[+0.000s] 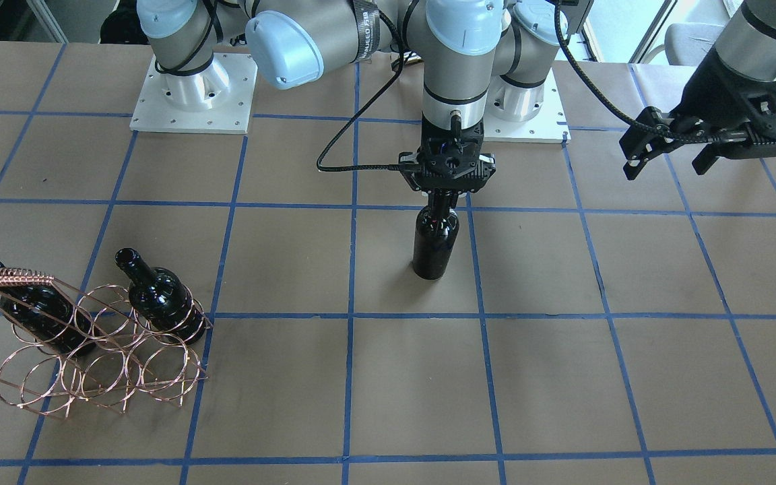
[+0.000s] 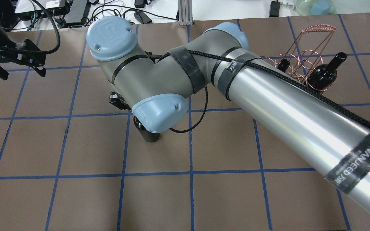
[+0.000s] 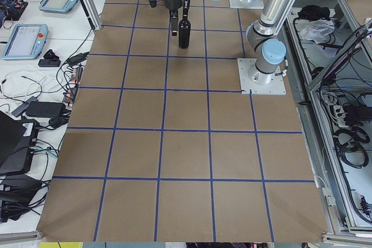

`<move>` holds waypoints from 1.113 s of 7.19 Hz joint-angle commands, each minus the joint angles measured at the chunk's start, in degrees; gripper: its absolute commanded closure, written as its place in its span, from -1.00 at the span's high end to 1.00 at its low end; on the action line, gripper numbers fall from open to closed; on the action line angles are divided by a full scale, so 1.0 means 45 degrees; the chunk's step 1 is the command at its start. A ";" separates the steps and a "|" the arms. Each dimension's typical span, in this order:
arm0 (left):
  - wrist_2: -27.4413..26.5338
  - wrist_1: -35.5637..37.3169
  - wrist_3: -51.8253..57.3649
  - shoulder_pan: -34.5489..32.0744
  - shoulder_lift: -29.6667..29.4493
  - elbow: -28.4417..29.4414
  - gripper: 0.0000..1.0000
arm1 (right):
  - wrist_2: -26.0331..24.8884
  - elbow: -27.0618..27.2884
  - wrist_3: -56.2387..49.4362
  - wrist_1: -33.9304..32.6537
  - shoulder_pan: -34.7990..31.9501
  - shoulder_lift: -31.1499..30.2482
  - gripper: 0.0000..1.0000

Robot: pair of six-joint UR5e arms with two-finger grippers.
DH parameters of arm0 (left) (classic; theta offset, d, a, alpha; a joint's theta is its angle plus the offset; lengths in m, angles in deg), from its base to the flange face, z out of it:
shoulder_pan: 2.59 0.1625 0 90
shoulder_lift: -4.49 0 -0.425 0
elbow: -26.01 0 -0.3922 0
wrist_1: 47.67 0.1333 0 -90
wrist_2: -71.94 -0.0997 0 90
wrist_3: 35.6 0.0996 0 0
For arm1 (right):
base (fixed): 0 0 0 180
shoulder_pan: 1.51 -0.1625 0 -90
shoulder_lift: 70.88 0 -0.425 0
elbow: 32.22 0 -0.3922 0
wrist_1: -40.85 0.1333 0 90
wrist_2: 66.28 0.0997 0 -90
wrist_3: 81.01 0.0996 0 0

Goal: Place wine into wine basket
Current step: 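Close the right gripper on the bottle neck and lift it, then carry the bottle with the right gripper to the copper wine rack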

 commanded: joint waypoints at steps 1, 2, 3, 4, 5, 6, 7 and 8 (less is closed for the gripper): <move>0.0077 0.0033 -0.0019 -0.0103 0.0019 0.0000 1.00 | -0.0176 -0.0063 -0.1795 0.2645 0.1620 -0.1928 -1.00; 0.0174 0.0052 -0.0271 -0.0201 0.0039 -0.0019 1.00 | -0.0197 -0.0044 -0.3433 0.4539 0.2908 -0.3061 -1.00; 0.0678 0.0072 -0.0854 -0.0337 0.0078 -0.0039 1.00 | -0.0275 -0.0005 -0.5460 0.5930 0.4274 -0.4001 -1.00; 0.0915 0.0130 -0.2058 -0.0686 0.0039 -0.0039 1.00 | -0.0836 -0.0005 -0.6969 0.6718 0.5641 -0.4590 -1.00; 0.0821 0.0169 -0.2592 -0.1270 0.0058 -0.0039 1.00 | -0.1441 -0.0005 -0.9169 0.7016 0.6660 -0.5022 -1.00; 0.0800 0.0150 -0.3274 -0.1836 0.0078 -0.0078 1.00 | -0.1602 -0.0005 -1.0796 0.7135 0.7521 -0.5200 -1.00; 0.0781 0.0150 -0.4113 -0.2461 0.0175 -0.0233 1.00 | -0.1604 -0.0024 -1.1798 0.7174 0.8129 -0.5376 -1.00; 0.0742 0.0170 -0.4662 -0.3086 0.0253 -0.0389 1.00 | -0.1507 -0.0024 -1.3065 0.7001 0.8793 -0.5281 -1.00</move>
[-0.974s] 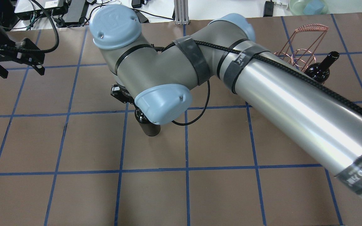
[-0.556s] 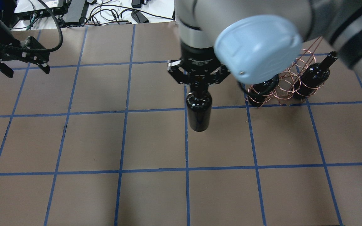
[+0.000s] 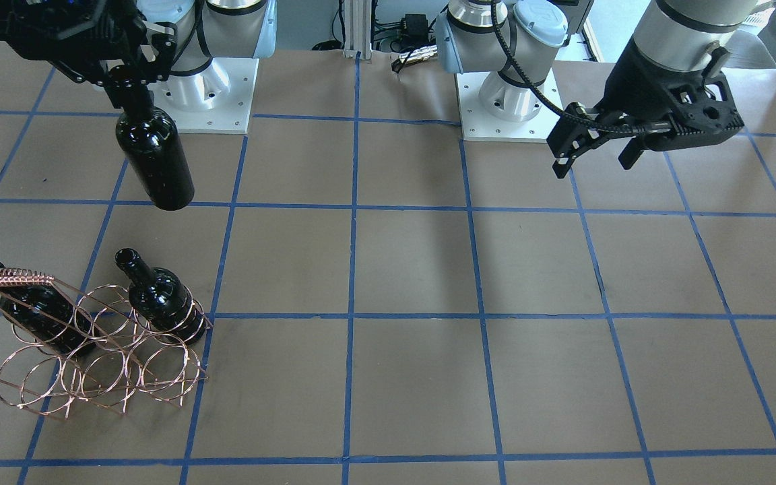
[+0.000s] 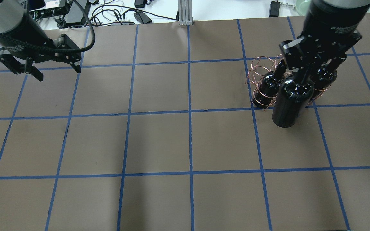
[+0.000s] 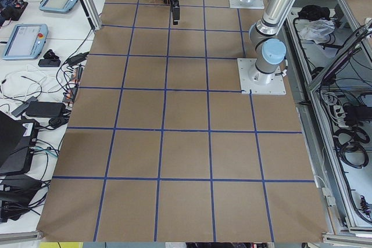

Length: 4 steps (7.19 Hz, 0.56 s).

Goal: Place wine into wine basket
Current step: 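Carry the bottle with the right gripper to the copper wine rack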

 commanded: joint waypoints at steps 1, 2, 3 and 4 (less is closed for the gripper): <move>-0.0019 0.0015 -0.1305 -0.1174 0.0115 -0.0216 1.00 | 0.0257 -0.0028 -0.1948 -0.0348 0.1791 0.0065 -1.00; -0.0018 0.0015 -0.1368 -0.1390 0.0096 -0.0216 1.00 | 0.0627 -0.0067 -0.2164 -0.1124 0.2032 0.0511 -1.00; -0.0018 -0.0005 -0.1291 -0.1412 0.0076 -0.0236 1.00 | 0.0630 -0.0241 -0.2301 -0.1654 0.2034 0.0921 -1.00; -0.0076 -0.0024 -0.1174 -0.1412 0.0095 -0.0236 1.00 | 0.0572 -0.0455 -0.2747 -0.2278 0.2034 0.1525 -1.00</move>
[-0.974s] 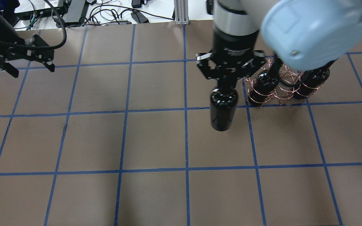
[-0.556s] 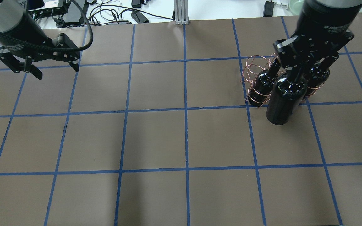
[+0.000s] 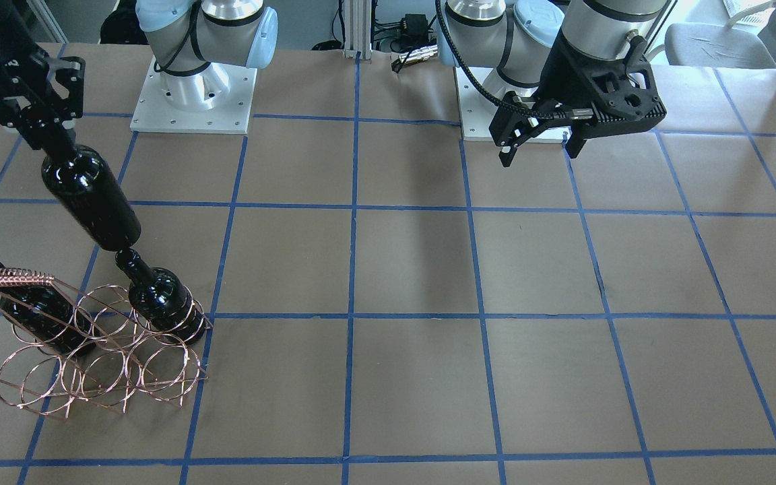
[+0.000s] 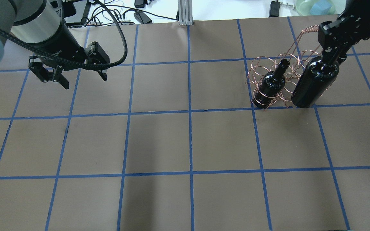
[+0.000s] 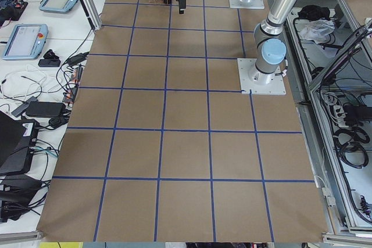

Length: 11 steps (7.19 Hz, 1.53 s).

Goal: Place wine into wine basket
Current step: 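Carry the bottle with the right gripper to the copper wine rack, then lower the bottle into an empty ring of the rack with the right gripper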

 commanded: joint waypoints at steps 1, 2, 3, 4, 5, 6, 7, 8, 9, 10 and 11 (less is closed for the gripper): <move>-0.0025 0.0017 0.0080 -0.0036 -0.0012 -0.0011 1.00 | 0.0104 -0.0460 -0.0447 -0.1450 0.0071 0.1271 -1.00; -0.0044 0.0037 0.0119 0.0003 0.0007 0.0008 1.00 | 0.0105 -0.0675 -0.0466 -0.1650 0.0071 0.1471 -1.00; -0.0044 0.0037 0.0119 0.0003 0.0007 0.0008 1.00 | 0.0124 -0.0658 -0.0486 -0.1807 0.0071 0.1647 -1.00; -0.0025 0.0037 0.0119 0.0003 0.0007 0.0008 1.00 | 0.0105 -0.0677 -0.0950 -0.2118 0.0129 0.2132 -1.00; -0.0044 0.0037 0.0119 0.0023 0.0007 0.0008 1.00 | 0.0086 -0.0658 -0.1090 -0.2160 0.0149 0.2195 -1.00; -0.0044 0.0037 0.0119 0.0100 0.0027 0.0008 1.00 | 0.0124 -0.0658 -0.1149 -0.2160 0.0188 0.2215 -1.00; -0.0025 0.0037 0.0119 0.0120 0.0008 0.0008 1.00 | 0.0125 -0.0638 -0.1266 -0.2179 0.0208 0.2234 -1.00; -0.0044 0.0037 0.0119 0.0082 0.0007 0.0008 1.00 | 0.0144 -0.0619 -0.1306 -0.2218 0.0247 0.2254 -1.00; -0.0044 0.0037 0.0119 0.0101 0.0007 0.0008 1.00 | 0.0144 -0.0522 -0.1345 -0.2219 0.0267 0.2254 -1.00; -0.0044 0.0037 0.0119 0.0101 0.0027 0.0008 1.00 | 0.0144 -0.0482 -0.1345 -0.2199 0.0267 0.2254 -1.00; -0.0044 0.0037 0.0119 0.0101 0.0027 0.0008 1.00 | 0.0164 -0.0443 -0.1345 -0.2199 0.0267 0.2254 -1.00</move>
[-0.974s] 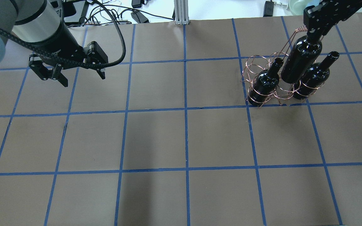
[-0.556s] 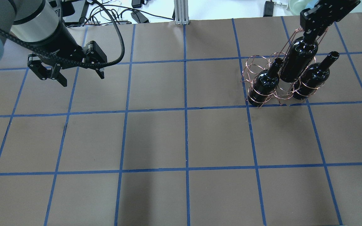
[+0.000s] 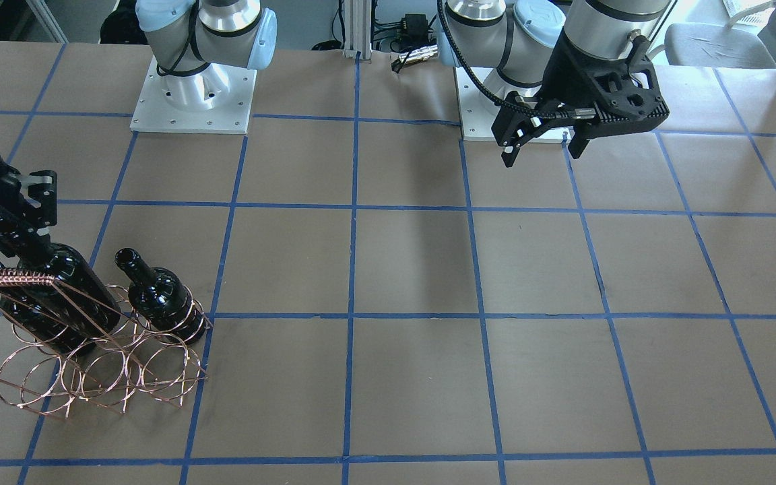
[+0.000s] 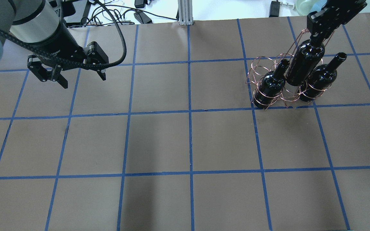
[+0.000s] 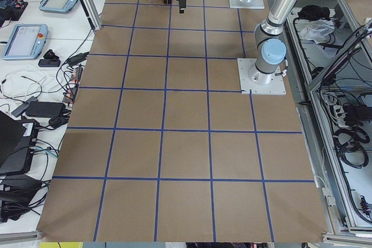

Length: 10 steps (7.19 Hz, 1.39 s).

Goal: Place wine into wine basket
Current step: 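Lower the bottle into an empty ring of the rack with the right gripper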

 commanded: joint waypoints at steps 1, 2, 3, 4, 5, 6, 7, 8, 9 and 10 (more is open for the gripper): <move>-0.0001 0.0000 0.0000 0.0002 0.0009 0.0000 1.00 | -0.0024 0.0074 -0.0145 0.0005 0.0007 0.0003 -1.00; -0.0020 0.0000 0.0000 -0.0017 0.0009 0.0000 1.00 | -0.0005 0.0152 -0.0262 -0.0014 0.0007 0.0003 -1.00; -0.0040 -0.0020 0.0000 -0.0017 0.0009 0.0000 1.00 | 0.0015 0.0172 -0.0224 -0.0014 0.0007 0.0022 -1.00; -0.0040 -0.0020 0.0000 -0.0017 0.0028 0.0000 1.00 | -0.0004 0.0308 -0.0263 -0.0014 0.0007 0.0022 -1.00; -0.0040 -0.0001 0.0000 -0.0017 0.0028 0.0000 1.00 | -0.0004 0.0406 -0.0360 -0.0111 0.0007 0.0022 -1.00; -0.0040 0.0000 0.0000 -0.0017 0.0028 0.0000 1.00 | -0.0004 0.0542 -0.0496 -0.0247 0.0007 0.0177 -1.00; -0.0040 0.0000 0.0000 -0.0017 0.0028 0.0000 1.00 | 0.0015 0.0775 -0.0497 -0.0713 0.0007 0.0294 -1.00; -0.0059 0.0000 0.0000 -0.0017 0.0028 0.0000 1.00 | 0.0015 0.1010 -0.0826 -0.1027 0.0027 0.0450 -1.00; -0.0060 0.0000 0.0000 -0.0017 0.0028 0.0000 1.00 | 0.0034 0.1109 -0.1003 -0.1320 0.0085 0.0510 -1.00; -0.0060 0.0000 0.0000 0.0002 0.0028 0.0000 1.00 | 0.0015 0.1187 -0.0967 -0.1400 0.0105 0.0762 -1.00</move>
